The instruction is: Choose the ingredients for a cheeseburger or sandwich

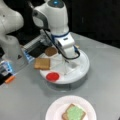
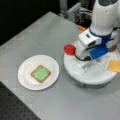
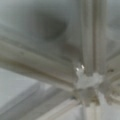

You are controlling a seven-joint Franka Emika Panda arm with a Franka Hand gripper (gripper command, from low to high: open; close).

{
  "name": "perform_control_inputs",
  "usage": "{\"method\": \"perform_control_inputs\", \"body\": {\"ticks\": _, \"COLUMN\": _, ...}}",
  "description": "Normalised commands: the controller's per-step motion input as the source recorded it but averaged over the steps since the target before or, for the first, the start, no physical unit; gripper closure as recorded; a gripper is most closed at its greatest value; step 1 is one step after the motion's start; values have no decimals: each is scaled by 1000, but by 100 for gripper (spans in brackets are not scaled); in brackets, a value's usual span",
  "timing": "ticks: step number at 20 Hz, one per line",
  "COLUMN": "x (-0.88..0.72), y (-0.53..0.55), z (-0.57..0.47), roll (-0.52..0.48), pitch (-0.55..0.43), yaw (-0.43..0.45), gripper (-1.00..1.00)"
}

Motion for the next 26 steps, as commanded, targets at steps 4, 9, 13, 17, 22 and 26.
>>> {"method": "perform_control_inputs", "body": {"ticks": 4, "x": -196, "y": -18, "z": 197, "roll": 6, "pitch": 68, "yaw": -413, "gripper": -100}}
{"method": "perform_control_inputs", "body": {"ticks": 9, "x": -161, "y": -114, "z": 279, "roll": -3, "pitch": 57, "yaw": -436, "gripper": -100}}
{"method": "perform_control_inputs", "body": {"ticks": 13, "x": -5, "y": -201, "z": 208, "roll": 56, "pitch": 2, "yaw": -379, "gripper": -100}}
{"method": "perform_control_inputs", "body": {"ticks": 17, "x": 125, "y": -250, "z": 91, "roll": 78, "pitch": -14, "yaw": -349, "gripper": -100}}
{"method": "perform_control_inputs", "body": {"ticks": 22, "x": 219, "y": -252, "z": 127, "roll": 64, "pitch": 6, "yaw": -359, "gripper": -100}}
{"method": "perform_control_inputs", "body": {"ticks": 26, "x": 275, "y": -259, "z": 222, "roll": 88, "pitch": 99, "yaw": -350, "gripper": -100}}
